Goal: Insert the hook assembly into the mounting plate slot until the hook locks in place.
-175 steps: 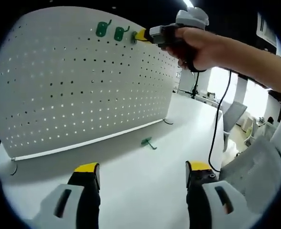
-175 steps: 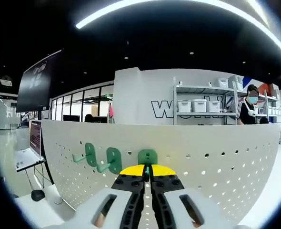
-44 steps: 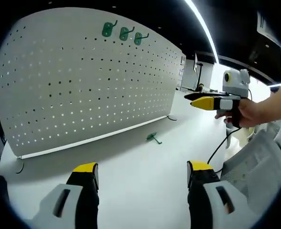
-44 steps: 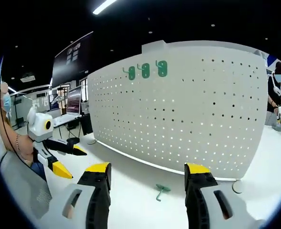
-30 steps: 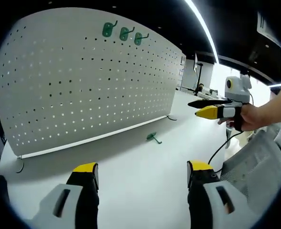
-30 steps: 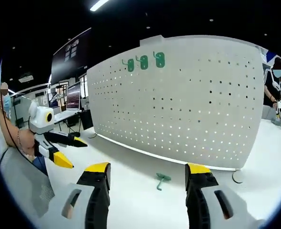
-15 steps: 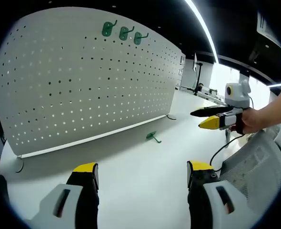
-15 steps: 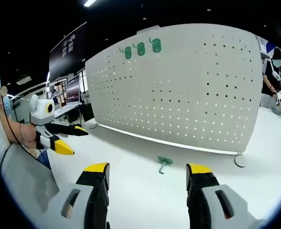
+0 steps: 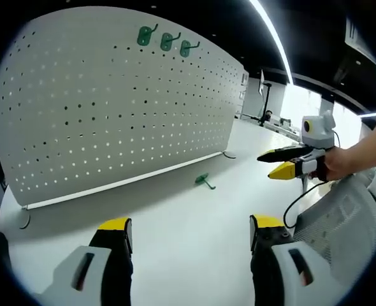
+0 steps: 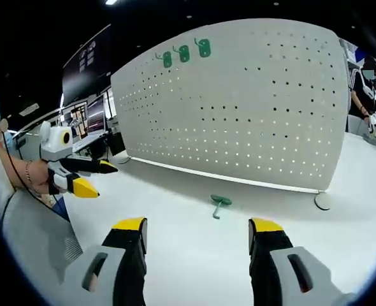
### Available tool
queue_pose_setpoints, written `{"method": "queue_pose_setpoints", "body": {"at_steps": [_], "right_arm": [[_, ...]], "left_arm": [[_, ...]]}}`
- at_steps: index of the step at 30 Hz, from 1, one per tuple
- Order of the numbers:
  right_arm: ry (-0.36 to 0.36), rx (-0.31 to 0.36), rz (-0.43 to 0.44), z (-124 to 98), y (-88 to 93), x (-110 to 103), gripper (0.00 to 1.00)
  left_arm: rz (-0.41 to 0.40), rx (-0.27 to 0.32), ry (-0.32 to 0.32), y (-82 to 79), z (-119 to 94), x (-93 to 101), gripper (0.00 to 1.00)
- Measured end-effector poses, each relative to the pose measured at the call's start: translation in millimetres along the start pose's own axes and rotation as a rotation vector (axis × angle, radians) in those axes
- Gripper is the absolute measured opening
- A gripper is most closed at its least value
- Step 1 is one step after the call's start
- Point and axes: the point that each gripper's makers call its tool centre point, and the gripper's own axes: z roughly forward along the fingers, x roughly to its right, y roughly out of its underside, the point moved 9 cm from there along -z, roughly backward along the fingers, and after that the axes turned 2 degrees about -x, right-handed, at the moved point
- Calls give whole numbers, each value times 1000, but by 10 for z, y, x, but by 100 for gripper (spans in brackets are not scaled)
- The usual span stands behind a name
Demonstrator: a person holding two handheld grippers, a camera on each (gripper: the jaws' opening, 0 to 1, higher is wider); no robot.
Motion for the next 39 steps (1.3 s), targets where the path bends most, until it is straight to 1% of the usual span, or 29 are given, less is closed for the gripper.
{"method": "queue_pose_setpoints", "body": {"at_steps": [10,13,18,21,25,30,33,37,39], "right_arm": [[1,2,6,-4,8,-4,62],[-3,-3,3,-1,14,-11,62],[-3,-4,0,4,12,-13,62],[-3,-5,-1,5,12,-11,62],[-3,-5,0,4,13,-10,62],[-1,-4,0,-2,11,-9,62],[0,-4,-1,-4,11,-6,62],[-1,-6,-2,-3,16,-4,62],[1,-5,4,-6,14,-1,62]], "left_arm": [[76,-27,44,-169,176,31,76],[123,-50,69,-223,256,55,76],[170,-66,101,-300,357,79,76],[191,-78,111,-333,404,80,75],[242,-104,127,-375,472,74,75],[261,-115,142,-434,542,55,75],[290,-134,150,-453,595,50,75],[295,-145,166,-479,649,28,75],[307,-160,175,-491,679,23,75]]}}
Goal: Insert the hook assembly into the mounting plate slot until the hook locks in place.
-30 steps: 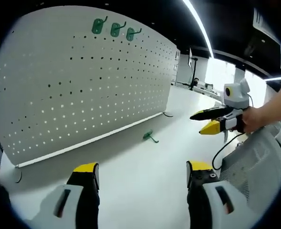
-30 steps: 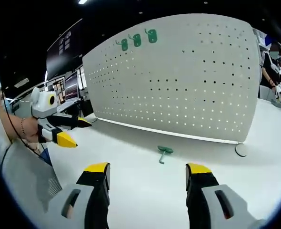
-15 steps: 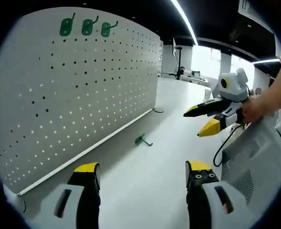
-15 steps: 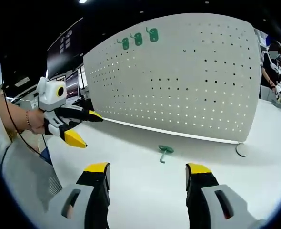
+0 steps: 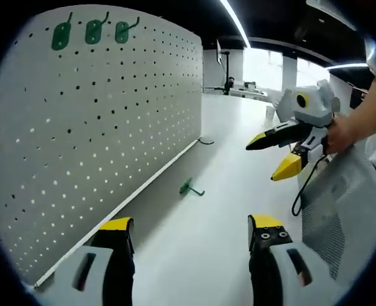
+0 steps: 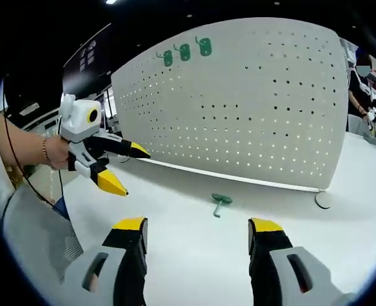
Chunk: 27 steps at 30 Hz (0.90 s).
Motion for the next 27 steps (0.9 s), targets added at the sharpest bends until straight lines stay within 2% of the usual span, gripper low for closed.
{"method": "queue_pose_setpoints", "body": {"at_steps": [27], "right_arm": [[-12,-16,-1,2,34,-4,61]], "left_arm": [[124,-130,120,-169,360,-73,75]]}}
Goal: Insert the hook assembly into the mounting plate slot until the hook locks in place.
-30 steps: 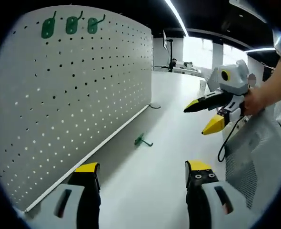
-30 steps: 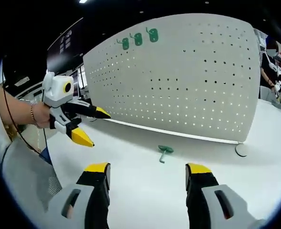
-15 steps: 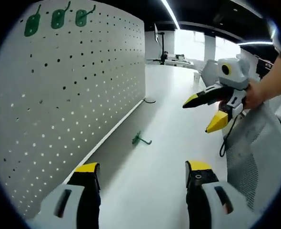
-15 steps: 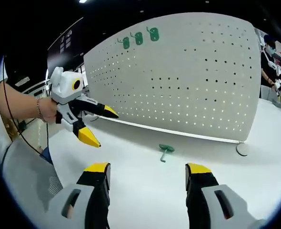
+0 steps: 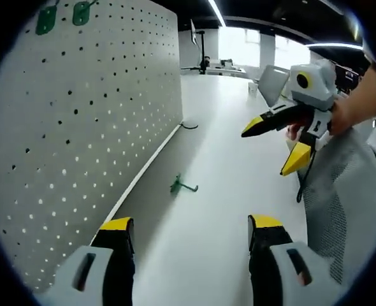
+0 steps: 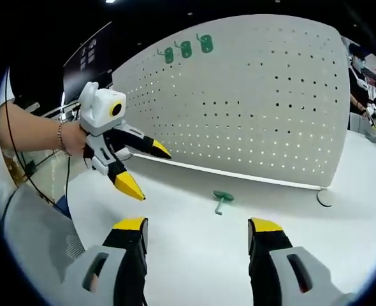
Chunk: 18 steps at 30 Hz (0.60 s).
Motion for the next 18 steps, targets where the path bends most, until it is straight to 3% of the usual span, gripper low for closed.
{"method": "queue_pose_setpoints", "body": {"at_steps": [18], "right_arm": [[-2,-4,15,6,17,12,61]], "left_arm": [[82,-68,81,-156,221,-46,75]]}}
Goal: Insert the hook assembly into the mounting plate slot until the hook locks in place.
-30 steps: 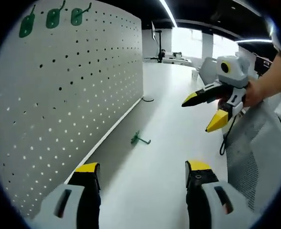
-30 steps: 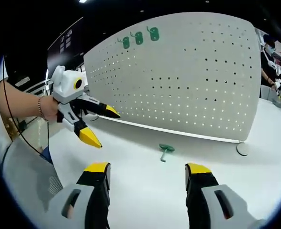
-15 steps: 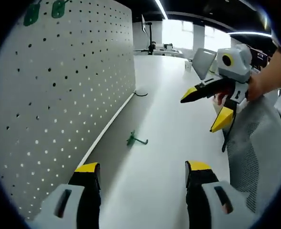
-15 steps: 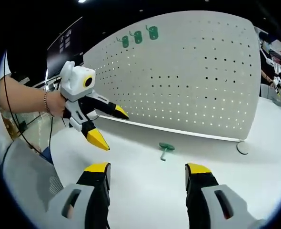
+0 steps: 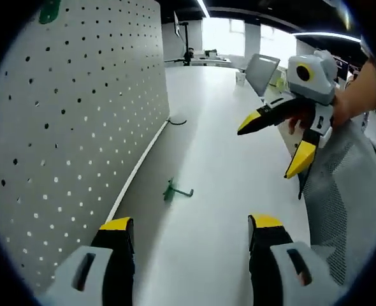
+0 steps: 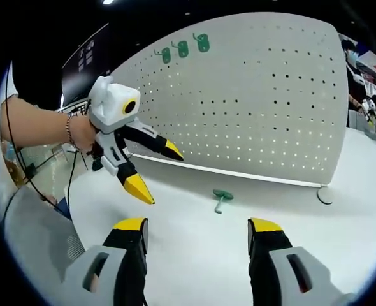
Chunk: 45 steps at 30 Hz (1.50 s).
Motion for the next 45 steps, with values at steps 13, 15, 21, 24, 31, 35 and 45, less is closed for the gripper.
{"method": "queue_pose_setpoints", "body": {"at_steps": [13,15,21,24,31,35,45], "right_arm": [[-10,-19,4,6,25,-1,62],[-10,-22,4,9,29,0,62],[-8,-32,9,11,43,9,62],[-8,-36,10,11,52,13,62],[-3,-45,11,9,63,27,62],[-2,-48,8,8,65,29,62],[1,-58,8,10,78,35,63]], "left_arm": [[79,-55,41,-96,137,-64,75],[80,-58,45,-117,155,-75,75],[100,-70,57,-138,209,-100,74],[112,-76,60,-144,229,-121,74],[157,-95,79,-167,303,-153,72],[169,-107,86,-174,353,-176,72],[181,-128,99,-163,432,-206,72]]}}
